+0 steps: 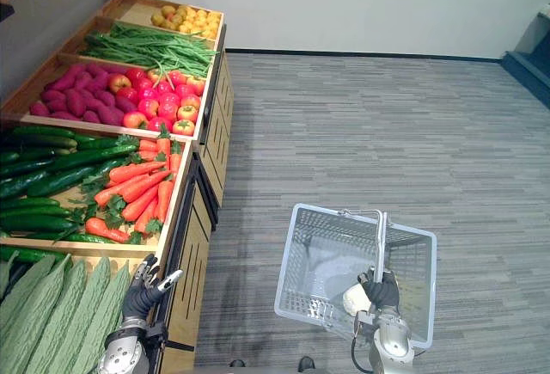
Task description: Pick vegetable in the basket
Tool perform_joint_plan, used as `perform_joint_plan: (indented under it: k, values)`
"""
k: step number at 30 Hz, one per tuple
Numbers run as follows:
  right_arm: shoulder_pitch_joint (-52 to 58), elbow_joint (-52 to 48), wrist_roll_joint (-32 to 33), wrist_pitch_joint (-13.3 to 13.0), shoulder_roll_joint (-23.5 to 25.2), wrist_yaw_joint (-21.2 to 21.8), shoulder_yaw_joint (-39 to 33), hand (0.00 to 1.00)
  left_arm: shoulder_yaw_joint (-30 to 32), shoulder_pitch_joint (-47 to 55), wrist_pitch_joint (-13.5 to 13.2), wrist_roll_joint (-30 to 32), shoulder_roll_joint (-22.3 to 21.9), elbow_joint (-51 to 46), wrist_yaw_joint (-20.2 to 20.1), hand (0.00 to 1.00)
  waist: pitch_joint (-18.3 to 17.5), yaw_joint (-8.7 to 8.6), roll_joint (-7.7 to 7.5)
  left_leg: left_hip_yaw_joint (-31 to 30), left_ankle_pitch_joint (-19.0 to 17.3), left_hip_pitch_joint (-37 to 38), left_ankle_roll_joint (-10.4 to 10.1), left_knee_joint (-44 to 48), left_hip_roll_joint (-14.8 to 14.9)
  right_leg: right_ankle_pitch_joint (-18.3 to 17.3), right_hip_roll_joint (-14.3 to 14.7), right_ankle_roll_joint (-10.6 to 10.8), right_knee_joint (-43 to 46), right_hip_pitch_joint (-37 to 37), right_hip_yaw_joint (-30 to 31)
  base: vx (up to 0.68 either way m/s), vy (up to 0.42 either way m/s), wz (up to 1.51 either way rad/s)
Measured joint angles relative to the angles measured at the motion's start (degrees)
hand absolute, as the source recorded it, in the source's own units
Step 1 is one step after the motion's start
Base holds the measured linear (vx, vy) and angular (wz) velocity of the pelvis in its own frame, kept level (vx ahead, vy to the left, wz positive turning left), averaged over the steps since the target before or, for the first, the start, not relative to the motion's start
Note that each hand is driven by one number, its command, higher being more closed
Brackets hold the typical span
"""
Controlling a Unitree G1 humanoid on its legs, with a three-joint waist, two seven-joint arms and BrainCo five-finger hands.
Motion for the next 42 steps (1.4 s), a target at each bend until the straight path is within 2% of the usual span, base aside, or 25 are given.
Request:
perform_joint_plan:
  k: [2, 4, 6, 7, 10, 11, 12, 14, 15, 16, 19, 21, 23, 24, 27, 29, 30, 32, 33, 34, 37, 38, 40, 41, 42]
  values:
    - [-0.20, 0.00, 0.00, 0.02, -0.11, -0.11, -0.04, 1.00, -0.24, -0.40, -0.06, 0.93, 0.66, -0.84, 0.67, 0.00, -0.16, -0.27, -0.45, -0.06, -1.69, 1.49, 0.41, 0.77, 0.47, -3.16, -1.01, -1.22, 5.52, -4.04, -0.95, 0.21, 0.013, -0.05]
    - [-1.55, 0.08, 0.00, 0.01, -0.48, -0.31, -0.21, 1.00, -0.26, -2.16, -0.11, 1.09, 1.40, -0.80, 1.58, 0.00, -0.14, -1.29, -0.45, -1.49, -3.27, 2.10, -0.30, 0.86, 0.76, -3.46, -0.84, -1.42, -1.24, -7.32, -0.45, 0.33, -0.020, 0.16]
    - [-3.36, 0.78, 0.00, 0.01, -1.32, -0.46, -0.63, 1.00, -0.64, -3.88, -0.13, 1.10, 1.61, -0.27, 1.93, 0.00, 0.27, -1.81, 0.21, -2.88, -3.43, 2.86, -1.26, 0.28, 0.97, -1.90, 1.56, -0.85, -8.67, -9.08, 4.20, 0.42, -0.061, 0.46]
    - [-4.21, 1.66, -0.04, 0.01, -2.48, -0.99, -1.35, 1.00, -0.70, -6.08, -0.15, 1.18, 1.46, 0.40, 2.76, 0.00, 0.70, -3.27, 0.84, -5.39, -3.62, 4.35, -2.15, -0.64, 1.01, 2.99, 3.40, 0.11, -17.26, -9.05, 9.94, 0.38, -0.095, 0.79]
    - [-3.89, 1.92, -0.12, 0.02, -3.16, -1.33, -1.50, 1.00, -0.62, -7.67, -0.94, 1.26, 1.02, 0.66, 3.67, 0.00, 1.08, -3.46, -0.10, -8.95, -6.13, 8.16, -6.25, 0.21, 1.07, 12.34, 4.50, -1.25, -19.49, -8.07, 13.33, 0.57, -0.269, 0.82]
    - [-4.56, 2.97, -0.12, 0.10, -4.37, -1.33, -1.02, 1.00, -0.59, -8.18, -1.02, 1.31, -0.54, 1.50, 3.91, 0.00, 1.35, -3.09, 3.12, -10.57, -5.92, 7.77, -7.92, 3.23, 4.32, 9.05, 6.44, -3.13, -15.23, -7.86, 9.87, 0.51, -0.282, 0.59]
    - [-4.95, 2.95, -0.10, 0.10, -4.57, -1.30, -0.09, 1.00, -0.81, -7.90, -1.29, 1.29, -1.39, 0.80, 4.01, 0.00, 1.37, -3.09, 3.61, -11.58, -4.43, 5.73, -8.80, 7.87, 5.18, 6.43, 6.59, -4.12, -13.90, -7.54, 7.97, 0.47, -0.279, 0.72]
    - [-5.25, 2.89, -0.06, 0.12, -4.46, -1.35, 1.42, 1.00, -2.25, -7.94, -1.33, 1.08, -3.82, 0.51, 3.85, 0.00, 1.59, -2.89, 3.82, -9.16, 4.09, -2.98, -7.57, 25.92, 9.45, 3.76, 6.78, -6.70, -16.20, -1.79, 3.11, 0.54, -0.361, 0.95]
    - [-5.10, 2.85, -0.05, 0.12, -4.40, -1.36, 1.48, 1.00, -2.58, -7.90, -1.33, 1.06, -3.84, 0.51, 3.84, 0.00, 1.64, -2.84, 3.83, -7.81, 4.12, -3.70, -7.40, 27.72, 10.38, 3.70, 6.80, -6.81, -17.15, -0.51, 2.31, 0.53, -0.337, 1.02]
    - [-4.43, 1.99, 0.09, 0.12, -3.95, -1.66, 1.74, 1.00, -3.74, -7.79, -1.33, 0.89, -3.84, 0.46, 3.78, 0.00, 1.87, -2.51, 3.70, -2.54, 3.82, -5.96, -7.17, 32.26, 13.49, 3.35, 6.77, -7.41, -20.43, 4.46, 0.26, 0.33, -0.200, 0.71]
    - [-3.67, -1.13, 0.81, -0.19, -3.79, -3.04, 0.08, 1.00, -4.59, -7.80, -1.47, 0.69, -4.51, -1.86, 3.76, 0.00, 1.86, -1.13, 4.16, 5.07, 2.15, -11.19, -5.13, 32.21, 15.08, 2.74, 6.28, -8.22, -26.21, 11.45, -4.99, 0.31, -0.132, 0.87]
    - [-4.58, -1.42, 1.29, -0.56, -4.37, -3.64, -1.55, 1.00, -4.52, -8.24, -1.55, 0.65, -4.51, -2.62, 3.75, 0.00, 2.00, -0.57, 5.40, 9.52, 2.09, -13.46, -5.17, 26.00, 14.03, 2.49, 6.03, -7.87, -27.76, 13.45, -8.14, 0.20, 0.017, 0.86]
    - [-3.92, -1.30, 1.62, -0.63, -4.59, -3.73, -3.17, 1.00, -4.56, -8.55, -1.56, 0.68, -4.63, -2.86, 3.75, 0.00, 1.60, -0.07, 6.39, 16.01, 5.00, -14.02, -5.07, 17.12, 13.48, 0.75, 5.83, -6.45, -27.64, 15.31, -11.89, 0.20, 0.084, 1.22]
    - [-3.41, -0.06, 1.80, -0.70, -3.86, -3.84, -4.61, 1.00, -4.19, -8.69, -1.57, 0.68, -4.09, -2.95, 3.77, 0.00, 1.13, -0.29, 5.78, 18.62, 3.89, -12.16, -2.72, 12.89, 11.36, -1.33, 4.28, -5.03, -26.80, 16.67, -15.33, 0.19, 0.108, 1.32]
    - [-4.93, 3.14, 1.79, -0.76, -3.50, -3.94, -5.58, 1.00, -3.09, -7.62, -1.53, 0.48, -3.49, -3.22, 3.85, 0.00, 1.23, 0.28, 3.41, 18.78, 3.37, -9.77, -0.43, 6.94, 7.16, -3.48, 1.60, -3.85, -24.30, 16.45, -16.77, 0.16, 0.118, 0.87]
    - [-6.09, 7.14, 1.10, -0.72, -3.52, -3.82, -5.95, 1.00, -2.52, -5.26, -1.38, 0.31, -3.40, -3.23, 3.84, 0.00, 1.43, 0.29, 2.31, 17.29, 3.29, -6.60, -0.34, 3.50, 3.55, -5.22, -1.76, -2.45, -18.64, 17.02, -17.03, 0.19, 0.149, 0.71]
    - [-5.76, 8.92, 0.60, -0.23, -3.49, -3.82, -6.44, 1.00, -2.92, -4.65, -1.34, 0.05, -3.36, -3.25, 3.83, 0.00, 1.92, 0.12, 1.96, 15.14, 3.06, -4.75, -0.03, 2.26, 2.01, -5.80, -4.05, -1.97, -10.33, 16.07, -17.09, 0.22, 0.128, 1.02]
    - [-4.05, 9.77, 0.56, 0.21, -2.83, -3.89, -6.68, 1.00, -4.15, -4.67, -1.29, 0.05, -2.20, -5.06, 3.78, 0.00, 2.20, -0.36, 1.72, 11.00, 2.07, -1.34, 1.01, 1.72, -0.36, -3.24, -7.70, -5.45, 8.19, 10.77, -13.46, 0.26, 0.063, 1.23]
    - [-3.08, 11.00, 0.54, 0.21, -2.16, -3.90, -6.71, 1.00, -5.06, -4.73, -1.38, 0.06, -1.34, -6.64, 3.80, 0.00, 2.01, -1.44, 0.69, 7.86, 1.43, -1.00, 1.83, 2.44, -1.03, -5.13, -7.15, -5.01, 15.56, 6.67, -7.43, 0.28, -0.022, 1.40]
    - [-2.48, 11.74, 0.55, 0.21, -1.89, -3.88, -6.88, 1.00, -5.07, -4.91, -1.38, 0.07, -0.48, -7.68, 3.81, 0.00, 1.96, -1.65, 0.17, 5.25, 1.08, -0.86, 2.18, 2.64, -1.49, -7.12, -5.09, -4.19, 16.96, 3.52, -1.84, 0.25, -0.049, 1.38]
    - [-1.91, 12.96, 0.63, 0.20, -1.89, -3.86, -9.16, 1.00, -5.21, -5.34, -1.33, 0.13, -0.01, -7.88, 3.85, 0.00, 2.17, -1.63, 0.52, -0.44, 0.34, -0.73, 1.79, 3.42, -1.55, -9.55, -0.13, -3.24, 10.90, -1.35, 6.47, 0.25, -0.078, 1.06]
    - [-1.83, 13.00, 1.05, 0.21, -1.98, -4.10, -11.16, 1.00, -5.01, -5.77, -1.35, 0.35, -0.07, -7.96, 4.15, 0.00, 2.15, -1.12, 0.31, -2.23, -0.10, -1.13, 1.06, 4.27, -1.67, -9.53, 1.93, -3.15, 4.19, -2.47, 10.48, 0.28, -0.130, 0.87]
    - [-2.15, 12.69, 1.19, -0.03, -2.44, -4.48, -11.60, 1.00, -4.80, -6.48, -1.33, 0.98, 0.27, -7.97, 4.44, 0.00, 2.23, -0.80, -0.09, -3.11, -0.81, -2.84, -0.20, 6.40, -1.76, -8.63, 2.58, -3.43, -2.34, -2.75, 11.90, 0.17, -0.151, 0.31]
    - [-1.33, 12.87, 1.15, -0.33, -3.60, -4.68, -11.68, 1.00, -4.90, -8.69, -1.30, 1.70, 0.88, -7.44, 4.90, 0.00, 3.49, -0.72, -0.70, -4.97, -2.65, -4.79, -2.43, 9.42, -2.14, -4.28, 2.33, -1.50, -8.15, -0.79, 11.60, 0.10, -0.206, 0.23]
    - [-1.31, 12.78, 1.15, -0.59, -4.44, -4.55, -11.49, 1.00, -4.90, -9.45, -0.96, 1.86, 0.23, -7.11, 4.95, 0.00, 4.03, -1.11, -0.05, -6.41, -2.96, -5.13, -2.83, 9.99, -1.76, -3.84, 2.59, -1.83, -8.04, -0.36, 9.93, 0.05, -0.227, 0.45]
